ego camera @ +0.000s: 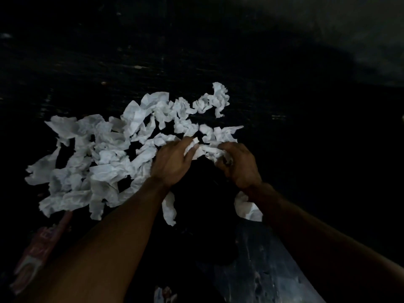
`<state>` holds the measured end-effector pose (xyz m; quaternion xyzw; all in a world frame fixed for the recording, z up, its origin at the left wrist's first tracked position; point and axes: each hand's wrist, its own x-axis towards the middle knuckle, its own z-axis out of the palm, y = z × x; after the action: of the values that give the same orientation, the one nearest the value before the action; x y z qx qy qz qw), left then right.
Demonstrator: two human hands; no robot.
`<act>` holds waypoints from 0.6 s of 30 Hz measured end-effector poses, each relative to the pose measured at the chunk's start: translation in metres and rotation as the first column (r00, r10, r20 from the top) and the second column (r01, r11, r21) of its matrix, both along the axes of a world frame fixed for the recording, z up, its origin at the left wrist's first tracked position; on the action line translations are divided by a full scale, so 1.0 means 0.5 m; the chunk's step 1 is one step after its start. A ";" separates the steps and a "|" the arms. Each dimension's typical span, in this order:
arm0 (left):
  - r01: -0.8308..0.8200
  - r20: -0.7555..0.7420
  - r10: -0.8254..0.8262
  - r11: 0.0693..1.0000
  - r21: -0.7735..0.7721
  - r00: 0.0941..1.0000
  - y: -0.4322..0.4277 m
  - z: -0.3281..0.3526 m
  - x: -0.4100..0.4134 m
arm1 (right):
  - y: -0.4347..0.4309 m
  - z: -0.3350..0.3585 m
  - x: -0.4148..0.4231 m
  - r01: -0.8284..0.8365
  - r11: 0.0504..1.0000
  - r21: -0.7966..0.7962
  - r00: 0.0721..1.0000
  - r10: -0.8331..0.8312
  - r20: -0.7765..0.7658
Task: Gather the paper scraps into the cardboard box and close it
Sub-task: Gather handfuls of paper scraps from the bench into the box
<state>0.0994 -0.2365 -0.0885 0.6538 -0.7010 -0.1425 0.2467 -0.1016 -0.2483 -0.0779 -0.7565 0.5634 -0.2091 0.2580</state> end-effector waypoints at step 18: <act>-0.116 -0.108 0.092 0.964 -0.240 0.990 0.099 0.310 -0.142 | 0.038 0.282 -0.202 -0.004 0.991 -0.133 0.936 0.051 0.347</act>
<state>0.0283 -0.1869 0.0664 0.6466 -0.6652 -0.0724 0.3663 -0.2028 -0.2291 0.0631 -0.7302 0.4831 -0.3728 0.3072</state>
